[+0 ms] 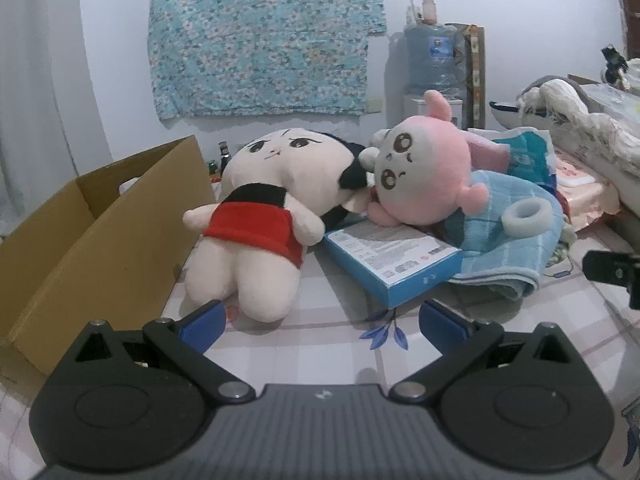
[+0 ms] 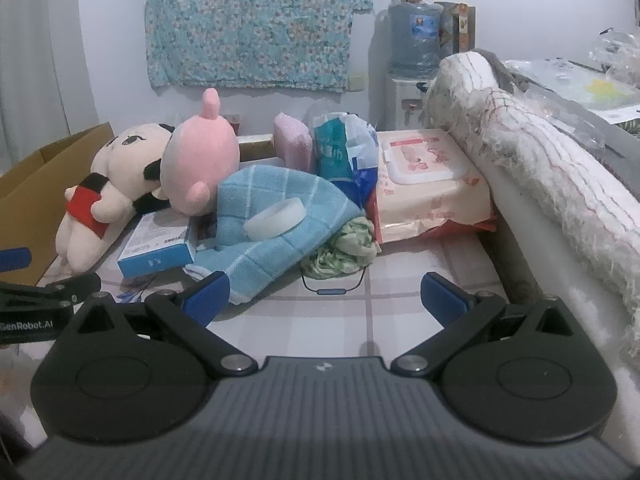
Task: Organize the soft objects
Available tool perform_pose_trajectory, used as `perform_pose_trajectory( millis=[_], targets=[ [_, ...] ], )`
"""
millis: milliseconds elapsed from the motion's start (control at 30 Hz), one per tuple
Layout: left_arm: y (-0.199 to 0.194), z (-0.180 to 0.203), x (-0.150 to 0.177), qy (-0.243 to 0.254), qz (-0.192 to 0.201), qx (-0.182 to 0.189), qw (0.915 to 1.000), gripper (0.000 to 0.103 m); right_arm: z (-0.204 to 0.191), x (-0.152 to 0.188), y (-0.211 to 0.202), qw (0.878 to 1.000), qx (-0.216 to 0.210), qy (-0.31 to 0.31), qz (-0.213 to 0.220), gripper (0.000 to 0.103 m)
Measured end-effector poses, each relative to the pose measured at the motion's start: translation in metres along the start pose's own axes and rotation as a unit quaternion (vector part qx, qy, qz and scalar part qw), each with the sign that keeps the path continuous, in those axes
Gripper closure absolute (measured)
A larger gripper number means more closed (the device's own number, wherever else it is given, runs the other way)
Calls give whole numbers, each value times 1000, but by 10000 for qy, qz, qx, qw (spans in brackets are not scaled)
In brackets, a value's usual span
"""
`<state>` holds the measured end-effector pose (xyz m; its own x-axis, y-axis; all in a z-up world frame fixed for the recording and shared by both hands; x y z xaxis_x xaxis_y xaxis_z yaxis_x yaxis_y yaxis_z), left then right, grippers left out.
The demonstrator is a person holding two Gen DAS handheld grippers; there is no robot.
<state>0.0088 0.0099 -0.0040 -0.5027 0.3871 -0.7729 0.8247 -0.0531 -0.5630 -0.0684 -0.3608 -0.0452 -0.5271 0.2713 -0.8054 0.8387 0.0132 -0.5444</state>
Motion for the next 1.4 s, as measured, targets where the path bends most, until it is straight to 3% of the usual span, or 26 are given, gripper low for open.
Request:
perform_pose_trajectory(
  millis=[300, 1400],
  targets=[
    [-4, 9, 1, 274, 68, 18, 9996, 0, -1, 0, -3, 10000, 8, -53, 33, 1],
    [-5, 4, -5, 118, 100, -16, 9999, 0, 0, 1, 0, 10000, -29, -3, -48, 1]
  ],
)
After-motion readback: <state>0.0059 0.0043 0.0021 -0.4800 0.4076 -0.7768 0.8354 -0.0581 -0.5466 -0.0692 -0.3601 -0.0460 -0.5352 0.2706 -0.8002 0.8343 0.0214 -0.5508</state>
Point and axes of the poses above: each gripper's, at about its wrist camera, not at the fingertips, and y roughly the way its jaws point, z to its right, x to its underside, the point moved 1 cm from there along y, roughly the way its jaws point, and after that the axes turned 10 degrees about y, right-handed, at the moved point
